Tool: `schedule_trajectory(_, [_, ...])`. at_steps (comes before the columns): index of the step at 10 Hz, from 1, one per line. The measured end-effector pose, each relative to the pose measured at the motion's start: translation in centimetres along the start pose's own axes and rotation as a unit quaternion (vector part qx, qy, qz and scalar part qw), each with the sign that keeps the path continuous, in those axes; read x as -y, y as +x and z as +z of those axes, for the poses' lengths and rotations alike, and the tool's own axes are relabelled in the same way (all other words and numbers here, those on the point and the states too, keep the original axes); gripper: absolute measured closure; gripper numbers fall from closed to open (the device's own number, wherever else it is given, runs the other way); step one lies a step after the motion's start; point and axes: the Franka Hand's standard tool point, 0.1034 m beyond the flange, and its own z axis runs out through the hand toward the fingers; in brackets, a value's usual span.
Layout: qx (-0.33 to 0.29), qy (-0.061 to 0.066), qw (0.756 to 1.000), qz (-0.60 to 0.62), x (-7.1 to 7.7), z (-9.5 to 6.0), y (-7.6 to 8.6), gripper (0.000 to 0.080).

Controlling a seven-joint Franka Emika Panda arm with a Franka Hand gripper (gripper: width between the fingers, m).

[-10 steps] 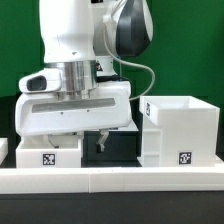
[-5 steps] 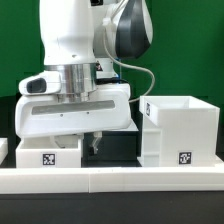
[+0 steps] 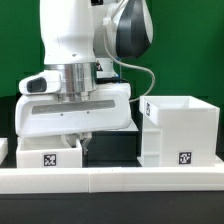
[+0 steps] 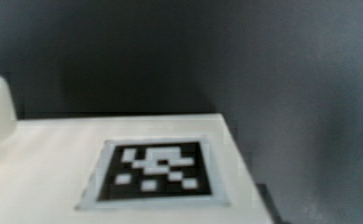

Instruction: Assemble drawer

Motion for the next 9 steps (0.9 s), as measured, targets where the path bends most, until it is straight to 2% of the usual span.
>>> schedule_trajectory(3, [0.001,0.001,1.000,-0.005,0.2,-0.2,0.1,0.0758])
schedule_trajectory(5, [0.024,0.011,0.998,-0.060,1.8,-1.9,0.4,0.0758])
schedule_trajectory(7, [0.041,0.022,0.995,-0.091,2.0,-2.1,0.2,0.0757])
schedule_trajectory(9, [0.041,0.022,0.994,-0.101,2.0,-2.0,0.2,0.0757])
